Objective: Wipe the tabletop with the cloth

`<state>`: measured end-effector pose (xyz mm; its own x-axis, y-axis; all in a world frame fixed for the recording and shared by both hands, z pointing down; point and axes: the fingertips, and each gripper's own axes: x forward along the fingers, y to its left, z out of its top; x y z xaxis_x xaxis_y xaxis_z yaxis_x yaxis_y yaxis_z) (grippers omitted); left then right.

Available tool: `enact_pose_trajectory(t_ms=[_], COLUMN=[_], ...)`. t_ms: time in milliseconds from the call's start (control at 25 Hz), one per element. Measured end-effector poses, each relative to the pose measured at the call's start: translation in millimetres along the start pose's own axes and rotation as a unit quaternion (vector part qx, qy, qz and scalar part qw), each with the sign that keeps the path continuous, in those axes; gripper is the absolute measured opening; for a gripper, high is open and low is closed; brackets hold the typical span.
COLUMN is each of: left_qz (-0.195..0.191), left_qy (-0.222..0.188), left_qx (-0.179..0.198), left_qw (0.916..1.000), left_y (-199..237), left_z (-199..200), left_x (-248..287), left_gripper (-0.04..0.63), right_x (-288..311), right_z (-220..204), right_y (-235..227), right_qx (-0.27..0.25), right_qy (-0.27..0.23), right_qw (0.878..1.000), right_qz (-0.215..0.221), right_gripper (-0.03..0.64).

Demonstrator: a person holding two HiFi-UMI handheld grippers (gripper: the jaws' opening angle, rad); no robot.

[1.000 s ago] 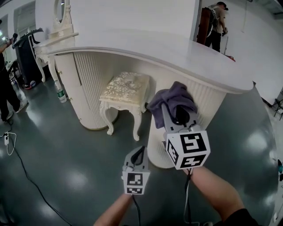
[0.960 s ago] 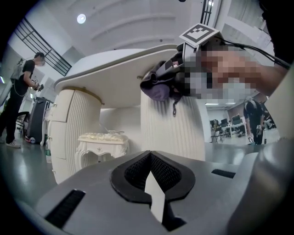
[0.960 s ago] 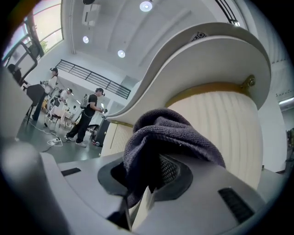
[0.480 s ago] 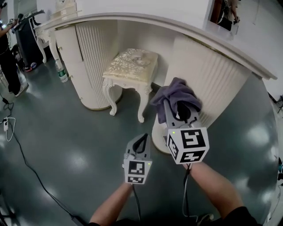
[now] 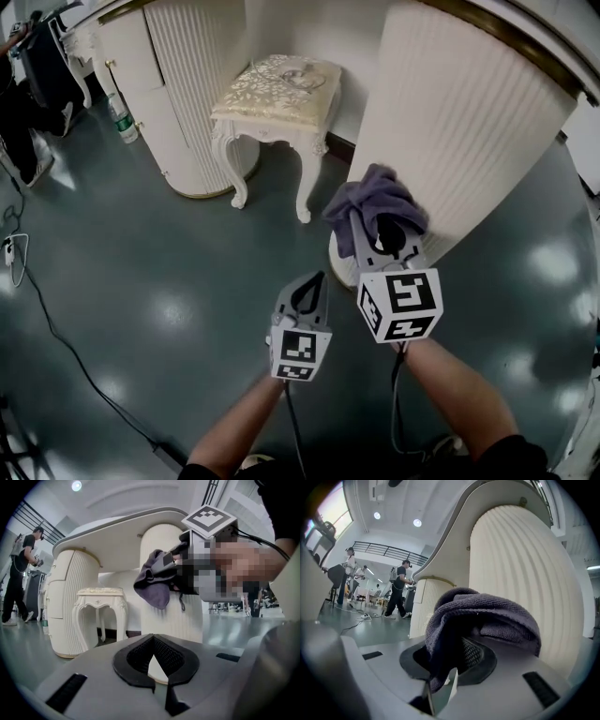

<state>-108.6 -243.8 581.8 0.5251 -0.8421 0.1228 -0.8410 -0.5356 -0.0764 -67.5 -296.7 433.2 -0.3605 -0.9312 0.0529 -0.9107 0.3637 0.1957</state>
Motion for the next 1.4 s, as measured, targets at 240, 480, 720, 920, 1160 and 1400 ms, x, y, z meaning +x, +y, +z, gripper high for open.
enact_pose_trajectory(t_ms=[240, 480, 720, 920, 1160, 1400], left_qz=[-0.005, 0.005, 0.014, 0.022, 0.024, 0.018], left_qy=[0.051, 0.082, 0.105, 0.129, 0.167, 0.176], left_qx=[-0.021, -0.087, -0.093, -0.084, -0.105, -0.103], left_qw=[0.9985, 0.9929, 0.99, 0.9878, 0.9802, 0.9789], left_y=[-9, -10, -10, -11, -16, -21], left_z=[-43, -71, -91, -120, -151, -156], left_x=[2, 5, -5, -22, -28, -25], left_gripper=[0.008, 0.008, 0.008, 0.008, 0.008, 0.008], right_x=[5, 10, 14, 15, 18, 19], right_z=[-46, -96, -157, -211, -264, -300], right_y=[9, 18, 28, 36, 43, 51], right_qx=[-0.016, -0.019, -0.021, -0.019, -0.003, 0.028], right_qy=[0.005, 0.025, 0.072, 0.112, 0.171, 0.222], right_qw=[1.0, 0.999, 0.997, 0.993, 0.985, 0.974], right_qz=[-0.004, 0.008, 0.012, 0.018, 0.024, 0.032], right_gripper=[0.074, 0.074, 0.074, 0.074, 0.074, 0.074])
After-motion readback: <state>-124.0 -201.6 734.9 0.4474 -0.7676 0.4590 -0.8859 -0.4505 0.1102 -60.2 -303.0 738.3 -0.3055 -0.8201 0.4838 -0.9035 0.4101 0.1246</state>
